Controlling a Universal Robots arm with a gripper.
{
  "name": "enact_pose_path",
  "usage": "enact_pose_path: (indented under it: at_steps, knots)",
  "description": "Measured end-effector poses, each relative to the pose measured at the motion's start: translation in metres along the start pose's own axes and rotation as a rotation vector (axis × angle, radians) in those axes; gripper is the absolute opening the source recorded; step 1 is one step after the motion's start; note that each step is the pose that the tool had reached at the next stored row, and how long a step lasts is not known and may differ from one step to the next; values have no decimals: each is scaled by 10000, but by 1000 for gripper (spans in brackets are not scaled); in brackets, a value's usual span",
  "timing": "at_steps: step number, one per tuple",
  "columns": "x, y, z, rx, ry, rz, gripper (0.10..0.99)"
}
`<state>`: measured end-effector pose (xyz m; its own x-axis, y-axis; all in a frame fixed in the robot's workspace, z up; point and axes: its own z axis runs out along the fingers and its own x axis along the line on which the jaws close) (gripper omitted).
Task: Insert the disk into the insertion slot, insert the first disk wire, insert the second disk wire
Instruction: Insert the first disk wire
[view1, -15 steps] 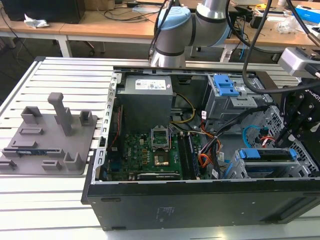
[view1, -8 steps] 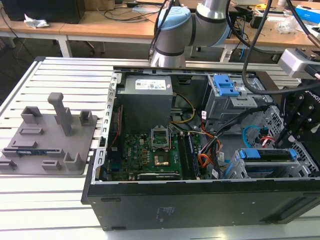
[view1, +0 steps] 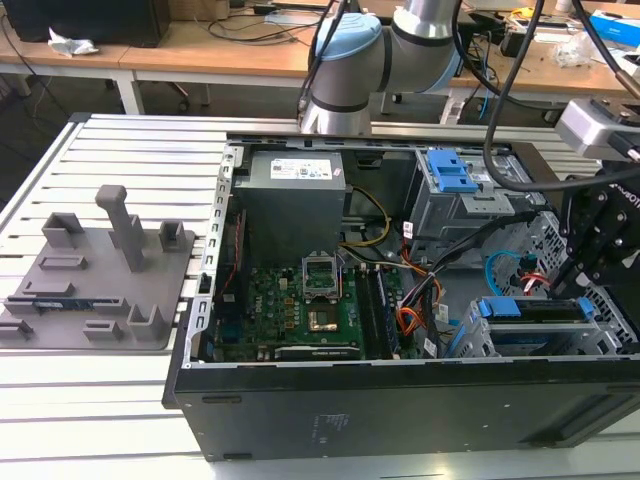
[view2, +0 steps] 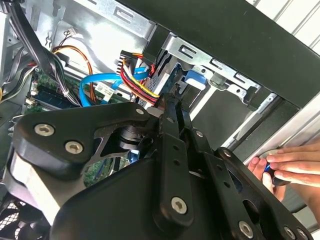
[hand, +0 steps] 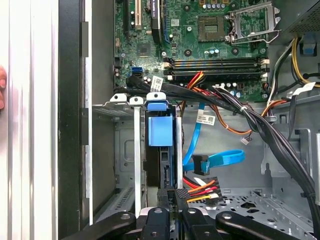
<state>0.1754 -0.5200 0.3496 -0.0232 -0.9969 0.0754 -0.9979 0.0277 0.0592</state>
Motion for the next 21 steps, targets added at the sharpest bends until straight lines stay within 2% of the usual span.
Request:
enact_pose_path:
  at_steps: [21]
  knots:
    - [-5, -5, 75, -5, 29, 87, 165]
